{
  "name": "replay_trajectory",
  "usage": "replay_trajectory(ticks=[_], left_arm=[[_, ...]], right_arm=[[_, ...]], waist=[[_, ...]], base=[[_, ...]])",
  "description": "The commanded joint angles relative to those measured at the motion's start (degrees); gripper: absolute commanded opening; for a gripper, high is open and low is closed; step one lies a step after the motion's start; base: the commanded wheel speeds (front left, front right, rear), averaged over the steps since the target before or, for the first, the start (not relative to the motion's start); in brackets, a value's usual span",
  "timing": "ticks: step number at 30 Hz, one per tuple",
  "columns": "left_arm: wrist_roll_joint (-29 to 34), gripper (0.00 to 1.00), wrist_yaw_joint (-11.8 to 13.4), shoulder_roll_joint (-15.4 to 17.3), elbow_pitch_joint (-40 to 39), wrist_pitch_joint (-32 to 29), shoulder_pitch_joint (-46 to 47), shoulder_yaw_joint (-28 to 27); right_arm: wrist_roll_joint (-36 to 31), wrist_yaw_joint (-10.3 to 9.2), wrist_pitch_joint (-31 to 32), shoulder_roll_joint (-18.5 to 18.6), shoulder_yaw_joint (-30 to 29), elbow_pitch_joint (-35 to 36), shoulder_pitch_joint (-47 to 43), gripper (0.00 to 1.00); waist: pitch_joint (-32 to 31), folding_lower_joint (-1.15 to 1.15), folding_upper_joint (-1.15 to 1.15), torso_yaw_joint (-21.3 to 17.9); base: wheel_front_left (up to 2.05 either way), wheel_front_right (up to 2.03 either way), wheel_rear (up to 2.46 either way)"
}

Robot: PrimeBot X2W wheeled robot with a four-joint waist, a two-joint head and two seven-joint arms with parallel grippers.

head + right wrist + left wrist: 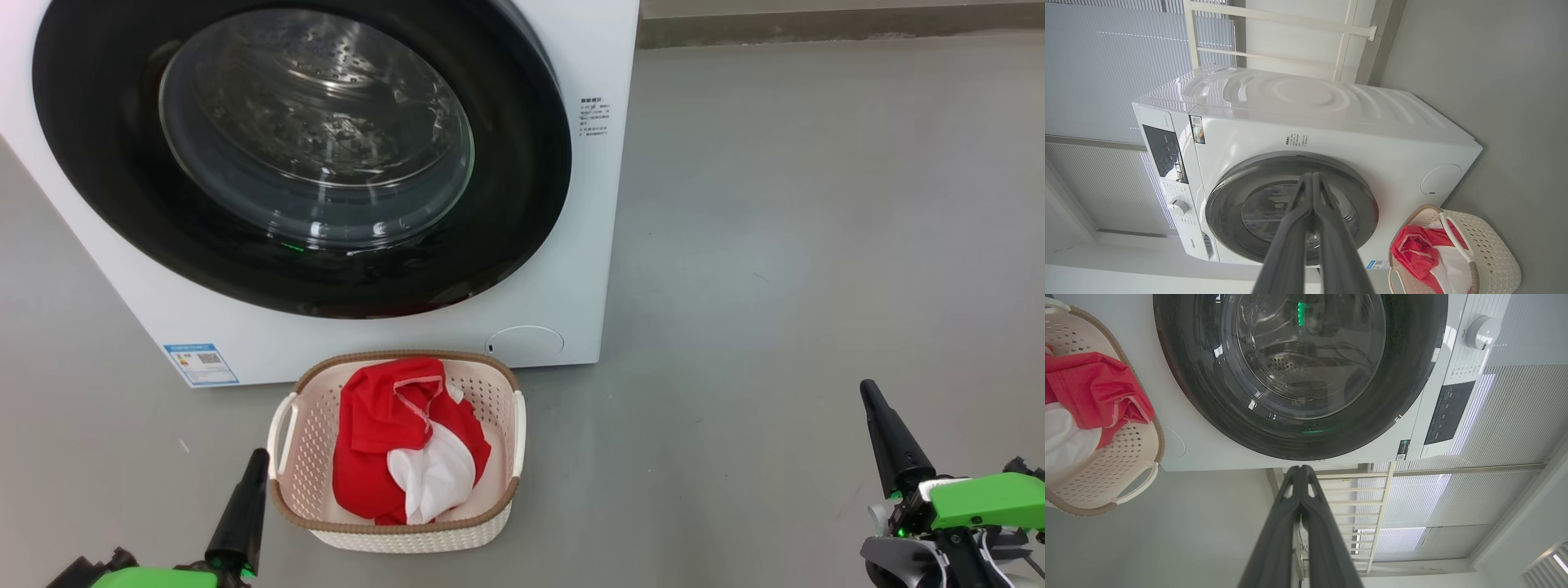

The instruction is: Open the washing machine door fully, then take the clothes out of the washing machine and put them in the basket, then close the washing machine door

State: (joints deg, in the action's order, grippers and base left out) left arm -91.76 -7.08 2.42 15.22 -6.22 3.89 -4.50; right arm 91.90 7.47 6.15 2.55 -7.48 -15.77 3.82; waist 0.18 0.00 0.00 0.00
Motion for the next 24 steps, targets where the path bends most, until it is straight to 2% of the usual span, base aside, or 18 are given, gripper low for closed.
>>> replay_trajectory(ticks=[1, 24], left_arm=[[-0.4, 0.00, -0.4, 0.5, -1.2, -0.3, 2.3, -2.0], [-0.4, 0.00, -0.4, 0.5, -1.2, -0.3, 2.3, -2.0]], right_arm=[[0.2, 0.02, 0.4, 0.3, 0.9, 1.7, 2.4, 0.00], [0.2, 0.02, 0.4, 0.3, 0.9, 1.7, 2.4, 0.00]], waist=[[0.0, 0.00, 0.00, 0.0], [0.0, 0.00, 0.00, 0.0]], base=[[0.00, 0.00, 0.00], [0.00, 0.00, 0.00]])
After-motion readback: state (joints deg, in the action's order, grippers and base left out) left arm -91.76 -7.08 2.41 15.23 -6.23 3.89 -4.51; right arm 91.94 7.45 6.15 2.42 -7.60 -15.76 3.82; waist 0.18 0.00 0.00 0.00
